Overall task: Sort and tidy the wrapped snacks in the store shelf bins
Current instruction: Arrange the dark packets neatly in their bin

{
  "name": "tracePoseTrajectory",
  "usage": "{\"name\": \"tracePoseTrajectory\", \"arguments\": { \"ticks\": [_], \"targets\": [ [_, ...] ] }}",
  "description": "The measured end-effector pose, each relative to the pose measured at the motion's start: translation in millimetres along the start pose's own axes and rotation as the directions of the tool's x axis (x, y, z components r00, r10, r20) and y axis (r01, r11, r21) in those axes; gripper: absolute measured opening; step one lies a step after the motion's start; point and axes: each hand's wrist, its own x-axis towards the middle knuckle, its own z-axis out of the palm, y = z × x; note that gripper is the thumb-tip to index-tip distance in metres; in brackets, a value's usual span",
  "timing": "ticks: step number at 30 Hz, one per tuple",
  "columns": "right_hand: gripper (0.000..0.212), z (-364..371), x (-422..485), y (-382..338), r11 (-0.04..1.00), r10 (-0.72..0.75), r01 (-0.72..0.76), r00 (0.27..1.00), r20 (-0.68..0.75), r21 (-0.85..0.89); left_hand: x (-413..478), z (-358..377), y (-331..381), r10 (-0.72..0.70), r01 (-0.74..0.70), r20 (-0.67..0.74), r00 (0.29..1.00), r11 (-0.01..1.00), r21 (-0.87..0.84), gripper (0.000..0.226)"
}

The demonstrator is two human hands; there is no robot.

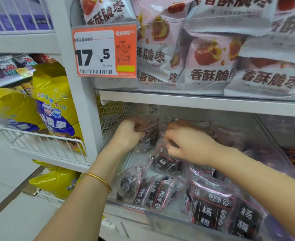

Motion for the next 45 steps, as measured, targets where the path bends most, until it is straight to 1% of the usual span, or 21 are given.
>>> {"name": "tracePoseTrajectory", "arguments": {
  "ticks": [3, 6, 8, 10, 13, 15, 18, 21, 24, 25, 26, 27, 29, 30, 32, 33, 35, 37, 39, 42, 45],
  "targets": [
    [0.023, 10.5, 2.1, -6.9, 0.969, -0.072, 0.037, 0.988, -0.139, -0.246, 1.6, 10.2, -3.8, 0.02, -0.032, 0.043, 0.999, 0.956, 0.293, 0.025],
    [0.032, 20.1, 6.7, -5.1, 0.931, -0.142, 0.048, 0.961, -0.239, -0.362, 2.2, 12.9, -1.5, 0.158, -0.154, 0.032, 0.987, 0.863, 0.48, 0.029],
    [0.044, 19.3, 7.0, -3.5, 0.908, -0.177, 0.079, 0.963, -0.206, -0.411, 3.5, 10.4, 1.4, 0.297, -0.231, 0.001, 0.955, 0.742, 0.63, 0.03],
    [0.05, 17.2, 7.9, -5.0, 0.875, -0.209, 0.12, 0.968, -0.142, -0.47, 2.4, 7.1, 3.6, 0.354, -0.248, -0.011, 0.935, 0.676, 0.694, 0.029],
    [0.042, 10.4, 12.8, -6.4, 0.92, -0.147, 0.135, 0.989, -0.004, -0.369, 3.1, 2.5, 5.1, 0.297, -0.249, 0.038, 0.954, 0.717, 0.652, 0.032],
    [0.038, 6.0, 22.9, -8.1, 0.964, -0.089, 0.1, 0.994, 0.057, -0.245, 3.9, -1.7, 9.5, 0.23, -0.226, 0.066, 0.971, 0.791, 0.568, 0.034],
    [0.032, 4.5, 39.8, -13.9, 0.991, -0.082, 0.082, 0.997, 0.008, -0.108, 0.1, -13.9, 18.8, 0.108, -0.136, 0.096, 0.989, 0.92, 0.368, 0.039],
    [0.03, 13.5, 56.7, -19.3, 0.989, -0.056, 0.05, 0.998, -0.043, -0.141, -10.8, -28.2, 20.8, 0.083, -0.104, 0.077, 0.994, 0.934, 0.343, 0.034],
    [0.026, 19.0, 71.6, -19.3, 0.982, -0.002, 0.01, 0.999, 0.043, -0.191, -29.2, -46.9, 25.7, 0.07, -0.066, 0.002, 0.998, 0.932, 0.358, 0.024],
    [0.029, 18.3, 74.9, -19.1, 0.985, 0.036, -0.022, 0.996, 0.081, -0.172, -37.1, -53.1, 29.8, 0.071, -0.079, 0.036, 0.997, 0.936, 0.344, 0.019],
    [0.032, 16.8, 76.4, -19.1, 0.988, 0.071, -0.056, 0.993, 0.099, -0.145, -45.5, -57.8, 33.5, 0.059, -0.099, 0.127, 0.99, 0.937, 0.334, 0.017],
    [0.034, 16.4, 76.6, -18.8, 0.989, 0.092, -0.081, 0.992, 0.086, -0.126, -53.6, -59.6, 36.3, 0.014, -0.105, 0.267, 0.964, 0.938, 0.331, 0.021],
    [0.034, 17.6, 74.0, -19.3, 0.988, 0.06, -0.061, 0.998, -0.014, -0.139, -65.1, -55.3, 38.4, -0.133, -0.114, 0.531, 0.837, 0.907, 0.406, 0.036],
    [0.035, 18.8, 71.8, -20.2, 0.987, 0.018, -0.029, 0.997, -0.07, -0.159, -66.8, -51.3, 36.6, -0.2, -0.114, 0.592, 0.781, 0.886, 0.449, 0.042],
    [0.035, 20.8, 67.5, -22.5, 0.98, -0.067, 0.039, 0.988, -0.141, -0.195, -64.0, -44.6, 30.1, -0.267, -0.039, 0.625, 0.734, 0.901, 0.431, 0.039],
    [0.031, 20.1, 65.2, -24.3, 0.977, -0.101, 0.067, 0.982, -0.162, -0.203, -61.9, -43.2, 27.6, -0.272, 0.027, 0.622, 0.734, 0.927, 0.373, 0.031],
    [0.016, 16.8, 60.6, -27.2, 0.979, -0.135, 0.104, 0.976, -0.174, -0.178, -57.2, -42.0, 24.6, -0.258, 0.121, 0.584, 0.77, 0.957, 0.264, 0.019],
    [0.006, 17.0, 55.7, -29.1, 0.987, -0.136, 0.123, 0.981, -0.138, -0.102, -54.4, -41.0, 22.6, -0.244, 0.169, 0.479, 0.844, 0.966, 0.194, 0.019],
    [0.007, 17.9, 48.3, -32.6, 0.996, -0.085, 0.088, 0.99, -0.116, 0.025, -52.4, -39.0, 23.6, -0.24, 0.192, 0.361, 0.901, 0.967, 0.165, 0.023],
    [0.014, 15.9, 34.7, -37.5, 0.991, -0.03, 0.045, 0.993, -0.112, 0.126, -49.2, -36.3, 25.4, -0.282, 0.26, 0.277, 0.919, 0.959, 0.115, 0.024],
    [0.018, 13.6, 24.4, -39.8, 0.981, -0.052, 0.038, 0.996, 0.067, 0.192, -48.3, -34.3, 27.5, -0.342, 0.35, 0.263, 0.902, 0.937, 0.019, 0.028]
  ]
}}
